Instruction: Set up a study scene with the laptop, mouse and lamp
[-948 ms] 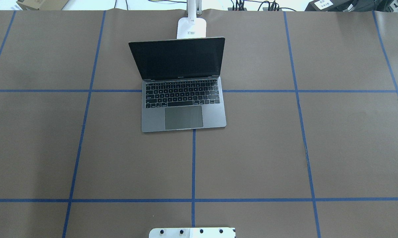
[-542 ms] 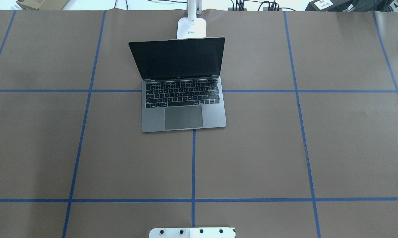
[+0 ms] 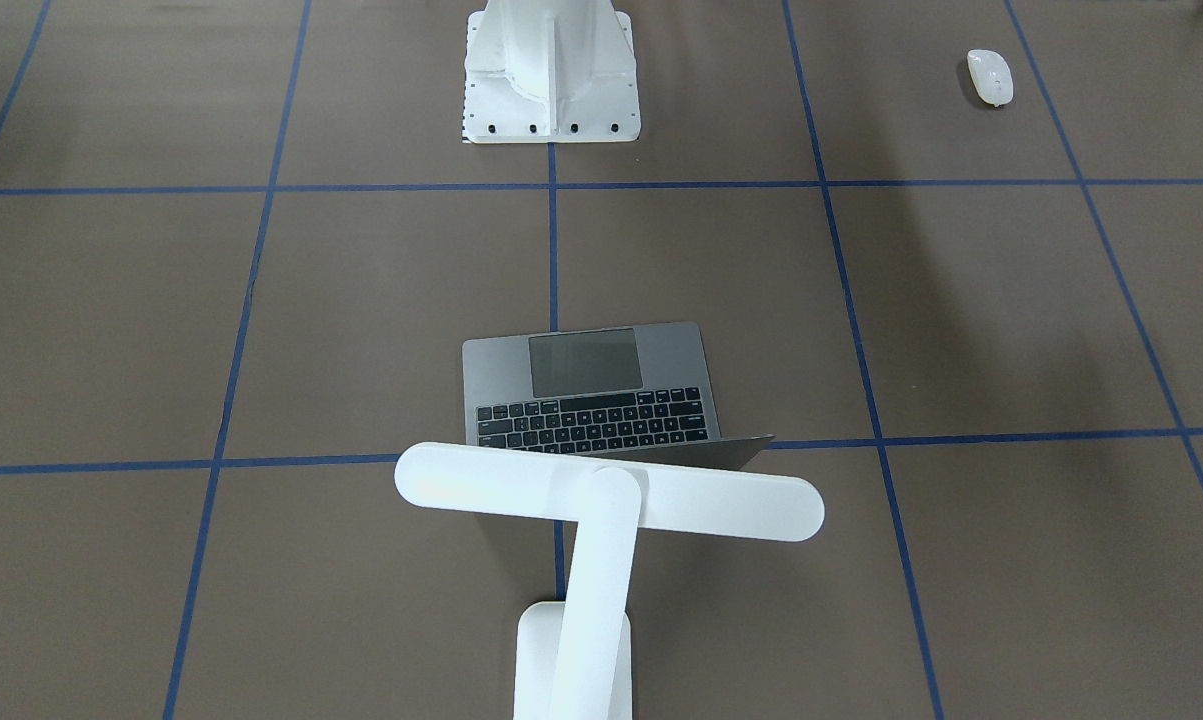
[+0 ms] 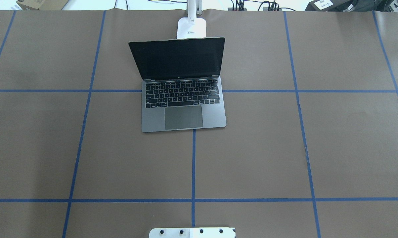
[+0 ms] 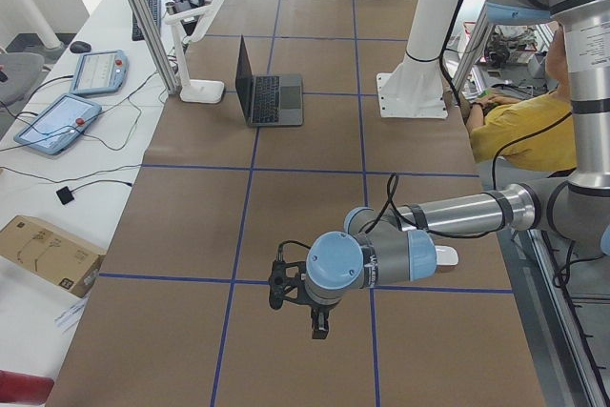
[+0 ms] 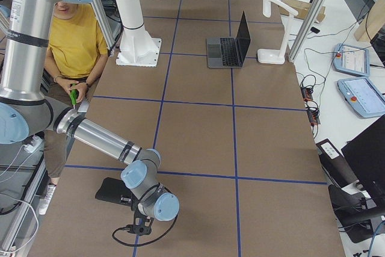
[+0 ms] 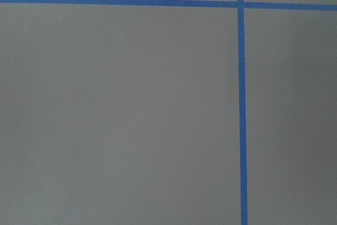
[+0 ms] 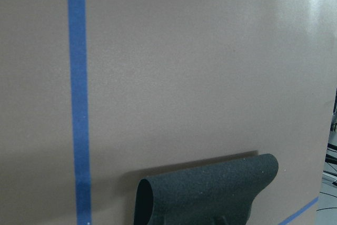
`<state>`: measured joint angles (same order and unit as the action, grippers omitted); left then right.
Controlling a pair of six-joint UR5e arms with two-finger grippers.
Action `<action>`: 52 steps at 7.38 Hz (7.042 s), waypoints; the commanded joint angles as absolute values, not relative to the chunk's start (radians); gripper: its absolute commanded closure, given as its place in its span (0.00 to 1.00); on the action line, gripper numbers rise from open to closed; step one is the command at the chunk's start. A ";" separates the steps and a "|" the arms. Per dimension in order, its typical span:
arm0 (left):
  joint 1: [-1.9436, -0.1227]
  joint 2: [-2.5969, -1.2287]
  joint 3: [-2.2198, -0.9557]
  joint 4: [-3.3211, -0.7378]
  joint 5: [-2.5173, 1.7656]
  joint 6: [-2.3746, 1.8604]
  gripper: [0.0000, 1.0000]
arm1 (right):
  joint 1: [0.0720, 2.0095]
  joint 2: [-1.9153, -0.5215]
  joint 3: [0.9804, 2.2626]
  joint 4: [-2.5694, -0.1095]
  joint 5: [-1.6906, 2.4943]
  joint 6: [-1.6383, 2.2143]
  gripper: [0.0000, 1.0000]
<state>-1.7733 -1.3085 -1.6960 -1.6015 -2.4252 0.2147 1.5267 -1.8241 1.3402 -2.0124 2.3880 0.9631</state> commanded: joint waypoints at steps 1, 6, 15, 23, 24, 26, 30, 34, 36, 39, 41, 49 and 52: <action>-1.773 -1.308 -1.695 -1.601 -2.425 0.215 0.00 | 1.525 -1.824 1.324 -1.997 2.416 0.977 0.57; -1.773 -1.308 -1.694 -1.601 -2.425 0.215 0.00 | 1.523 -1.830 1.281 -1.904 2.410 1.029 0.58; -1.773 -1.295 -1.703 -1.603 -2.425 0.216 0.00 | 1.513 -1.841 1.279 -1.905 2.485 1.028 0.66; -1.773 -1.293 -1.704 -1.603 -2.425 0.216 0.00 | 1.509 -1.841 1.272 -1.902 2.428 1.032 0.63; -1.773 -1.293 -1.704 -1.603 -2.425 0.216 0.00 | 1.508 -1.841 1.272 -1.902 2.434 1.034 0.62; -1.773 -1.293 -1.706 -1.603 -2.425 0.216 0.00 | 1.506 -1.841 1.266 -1.902 2.434 1.034 0.63; -1.776 -1.293 -1.706 -1.603 -2.425 0.216 0.00 | 1.505 -1.842 1.261 -1.904 2.434 1.034 0.77; -1.776 -1.293 -1.706 -1.603 -2.425 0.216 0.00 | 1.505 -1.830 1.282 -1.902 2.434 1.078 1.00; -1.778 -1.293 -1.707 -1.603 -2.425 0.216 0.00 | 1.505 -1.830 1.340 -1.905 2.436 1.086 1.00; -1.776 -1.293 -1.703 -1.601 -2.425 0.216 0.00 | 1.508 -1.829 1.469 -1.913 2.439 1.190 1.00; -1.776 -1.293 -1.695 -1.601 -2.431 0.215 0.00 | 1.509 -1.784 1.581 -1.908 2.431 1.299 1.00; -1.775 -1.285 -1.690 -1.597 -2.431 0.210 0.00 | 1.416 -1.562 1.793 -1.731 2.433 1.741 1.00; -1.775 -1.285 -1.678 -1.598 -2.431 0.207 0.00 | 1.307 -1.410 1.807 -1.713 2.421 1.791 1.00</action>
<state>-1.7748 -1.2856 -1.6810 -1.5978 -2.4314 0.2085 1.3509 -1.4622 1.7957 -1.7200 2.4220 1.7523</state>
